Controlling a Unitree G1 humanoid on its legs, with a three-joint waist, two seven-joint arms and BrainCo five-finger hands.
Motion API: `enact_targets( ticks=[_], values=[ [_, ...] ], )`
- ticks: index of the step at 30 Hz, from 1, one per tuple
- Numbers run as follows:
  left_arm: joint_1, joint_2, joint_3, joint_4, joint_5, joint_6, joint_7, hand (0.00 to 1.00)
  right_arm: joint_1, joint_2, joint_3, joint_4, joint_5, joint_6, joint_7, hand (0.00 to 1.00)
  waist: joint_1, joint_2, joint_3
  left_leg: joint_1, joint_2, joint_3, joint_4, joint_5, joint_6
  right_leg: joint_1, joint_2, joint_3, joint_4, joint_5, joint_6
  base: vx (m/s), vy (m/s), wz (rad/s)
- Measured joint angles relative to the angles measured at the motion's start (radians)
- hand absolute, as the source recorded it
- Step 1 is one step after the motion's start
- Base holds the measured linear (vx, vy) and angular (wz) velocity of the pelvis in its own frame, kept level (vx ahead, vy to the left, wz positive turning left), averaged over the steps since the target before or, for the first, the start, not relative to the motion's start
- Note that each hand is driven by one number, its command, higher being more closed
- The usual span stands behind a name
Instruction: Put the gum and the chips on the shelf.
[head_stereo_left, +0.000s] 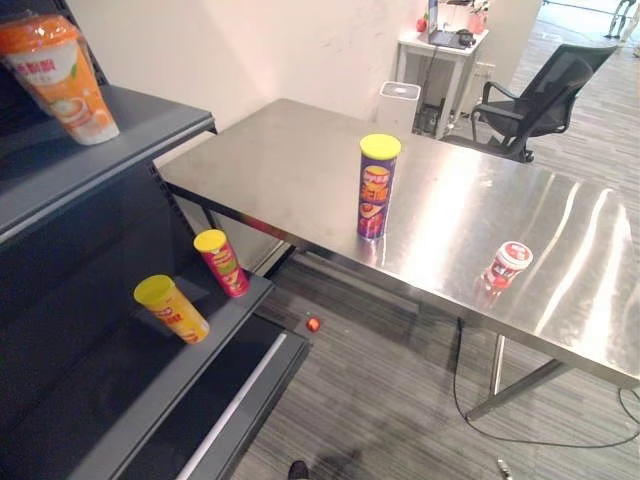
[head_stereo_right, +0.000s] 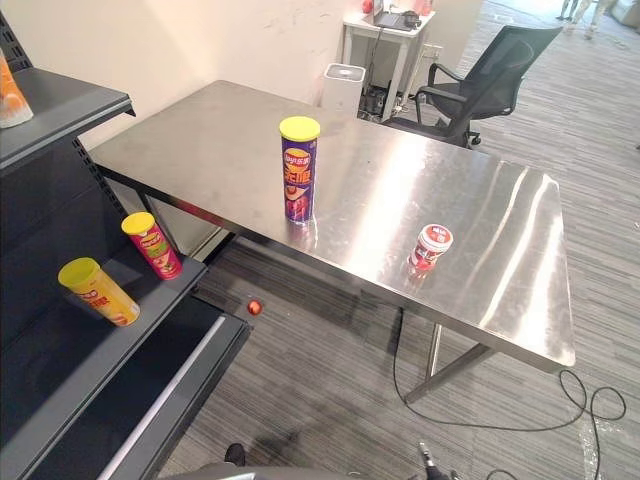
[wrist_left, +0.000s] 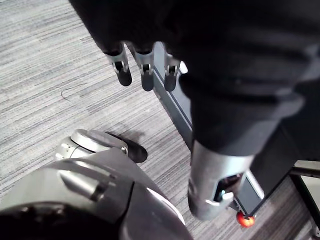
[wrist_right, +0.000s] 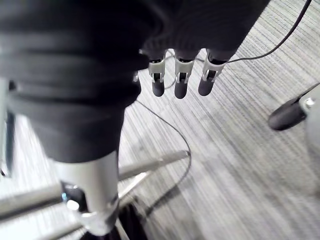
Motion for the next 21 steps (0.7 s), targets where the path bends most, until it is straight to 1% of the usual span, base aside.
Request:
enact_targets(
  ticks=[1, 3, 5, 6, 7, 8, 9, 10, 11, 12, 13, 14, 15, 17, 18, 19, 21],
  values=[
    [0.0, -0.003, 0.02, -0.002, 0.0, -0.001, -0.002, 0.0, -0.007, -0.006, -0.063, -0.031, 0.031, -0.009, -0.021, 0.0, 0.0, -0.003, 0.001, 0.0, 0.0, 0.009, 0.0, -0.003, 0.002, 0.0, -0.002, 0.001, -0.008, 0.005, 0.001, 0.0, 0.017, -0.1],
    [0.0, -0.006, 0.042, -0.003, 0.001, -0.001, -0.002, 0.0, -0.021, -0.029, -0.115, -0.053, 0.05, -0.011, -0.041, 0.0, 0.002, -0.006, 0.001, 0.0, 0.0, 0.026, 0.0, -0.011, 0.007, 0.0, -0.006, 0.004, -0.017, 0.012, 0.003, 0.01, 0.022, -0.11],
    [0.0, -0.005, 0.053, -0.01, 0.031, -0.004, -0.002, 0.0, -0.035, -0.062, -0.198, -0.126, 0.069, -0.024, -0.079, 0.0, 0.001, -0.016, 0.002, 0.003, 0.0, 0.078, 0.0, -0.023, 0.011, 0.001, -0.018, 0.005, -0.019, 0.015, 0.008, 0.02, 0.039, -0.03],
    [0.0, -0.005, 0.053, -0.013, 0.037, -0.007, -0.002, 0.0, -0.038, -0.071, -0.219, -0.146, 0.068, -0.029, -0.09, 0.0, 0.002, -0.018, 0.002, 0.004, -0.001, 0.085, 0.0, -0.024, 0.012, 0.002, -0.023, 0.006, -0.019, 0.016, 0.009, 0.06, 0.056, -0.04],
    [0.001, -0.005, 0.052, -0.022, 0.038, -0.02, -0.001, 0.0, -0.048, -0.088, -0.251, -0.192, 0.067, -0.042, -0.116, 0.0, 0.004, -0.029, 0.006, 0.012, -0.003, 0.104, 0.0, -0.03, 0.016, 0.005, -0.032, 0.01, -0.019, 0.018, 0.013, 0.06, 0.061, -0.13],
    [0.004, -0.004, 0.051, -0.031, 0.042, -0.028, -0.002, 0.0, -0.062, -0.101, -0.271, -0.242, 0.066, -0.053, -0.131, 0.0, 0.005, -0.03, 0.007, 0.023, -0.009, 0.116, 0.0, -0.037, 0.019, 0.011, -0.039, 0.02, -0.019, 0.019, 0.014, 0.06, 0.066, -0.18],
    [0.006, -0.003, 0.049, -0.039, 0.055, -0.03, -0.002, 0.0, -0.065, -0.108, -0.27, -0.271, 0.066, -0.054, -0.137, 0.0, 0.005, -0.033, 0.007, 0.029, -0.012, 0.122, 0.0, -0.041, 0.02, 0.011, -0.043, 0.026, -0.019, 0.019, 0.015, 0.05, 0.066, -0.26],
    [0.008, 0.0, 0.037, -0.052, 0.074, -0.037, -0.004, 0.0, -0.071, -0.113, -0.267, -0.348, 0.066, -0.061, -0.139, 0.0, 0.008, -0.037, 0.006, 0.035, -0.017, 0.133, 0.0, -0.048, 0.025, 0.01, -0.049, 0.036, -0.016, 0.02, 0.016, 0.04, 0.051, -0.19],
    [0.007, 0.004, 0.027, -0.059, 0.077, -0.037, -0.005, 0.0, -0.074, -0.114, -0.264, -0.39, 0.065, -0.068, -0.14, 0.0, 0.007, -0.038, 0.006, 0.035, -0.019, 0.135, 0.0, -0.051, 0.027, 0.009, -0.051, 0.039, -0.014, 0.022, 0.016, 0.05, 0.057, -0.18],
    [0.005, 0.011, -0.001, -0.076, 0.077, -0.037, -0.007, 0.0, -0.083, -0.119, -0.259, -0.472, 0.041, -0.074, -0.148, 0.0, 0.001, -0.038, 0.006, 0.035, -0.016, 0.144, 0.0, -0.056, 0.029, 0.001, -0.049, 0.047, -0.013, 0.038, 0.011, 0.05, 0.055, -0.24],
    [0.006, 0.013, -0.024, -0.098, 0.078, -0.037, -0.009, 0.0, -0.086, -0.13, -0.243, -0.554, 0.01, -0.077, -0.154, 0.0, 0.005, -0.033, 0.003, 0.035, -0.007, 0.165, 0.0, -0.062, 0.028, -0.015, -0.042, 0.059, -0.008, 0.059, 0.0, 0.05, 0.057, -0.31],
    [0.007, 0.015, -0.035, -0.105, 0.078, -0.036, -0.009, 0.0, -0.089, -0.134, -0.231, -0.594, -0.012, -0.081, -0.156, 0.0, 0.004, -0.03, 0.002, 0.034, -0.001, 0.172, 0.0, -0.064, 0.027, -0.023, -0.037, 0.062, -0.005, 0.071, -0.003, 0.06, 0.054, -0.39],
    [0.009, 0.021, -0.055, -0.121, 0.078, -0.034, -0.009, 0.0, -0.091, -0.144, -0.201, -0.672, -0.055, -0.087, -0.157, 0.0, 0.002, -0.024, 0.004, 0.035, 0.009, 0.185, 0.0, -0.067, 0.025, -0.041, -0.03, 0.065, 0.011, 0.088, -0.011, 0.07, 0.053, -0.28],
    [0.013, 0.037, -0.091, -0.139, 0.08, -0.026, -0.009, 0.0, -0.091, -0.157, -0.169, -0.782, -0.121, -0.095, -0.168, 0.0, 0.0, -0.023, 0.003, 0.034, 0.01, 0.194, 0.0, -0.067, 0.025, -0.061, -0.032, 0.075, 0.038, 0.095, -0.009, 0.09, 0.05, -0.16],
    [0.012, 0.043, -0.111, -0.156, 0.084, -0.013, -0.009, 0.0, -0.092, -0.164, -0.153, -0.842, -0.163, -0.105, -0.181, 0.0, -0.002, -0.024, 0.003, 0.035, 0.009, 0.197, 0.001, -0.066, 0.027, -0.069, -0.034, 0.088, 0.047, 0.1, -0.009, 0.1, 0.044, -0.16],
    [0.011, 0.044, -0.118, -0.171, 0.097, -0.009, -0.009, 0.0, -0.095, -0.173, -0.134, -0.891, -0.177, -0.117, -0.182, 0.0, 0.001, -0.023, 0.002, 0.035, 0.007, 0.215, 0.002, -0.065, 0.028, -0.084, -0.034, 0.102, 0.057, 0.104, -0.003, 0.1, 0.044, -0.2],
    [0.012, 0.045, -0.123, -0.178, 0.106, -0.001, -0.01, 0.0, -0.11, -0.185, -0.103, -0.947, -0.224, -0.12, -0.182, 0.0, 0.0, -0.02, 0.001, 0.033, 0.001, 0.22, 0.008, -0.064, 0.029, -0.097, -0.037, 0.114, 0.061, 0.104, -0.002, 0.12, 0.031, -0.17]
  ],
)
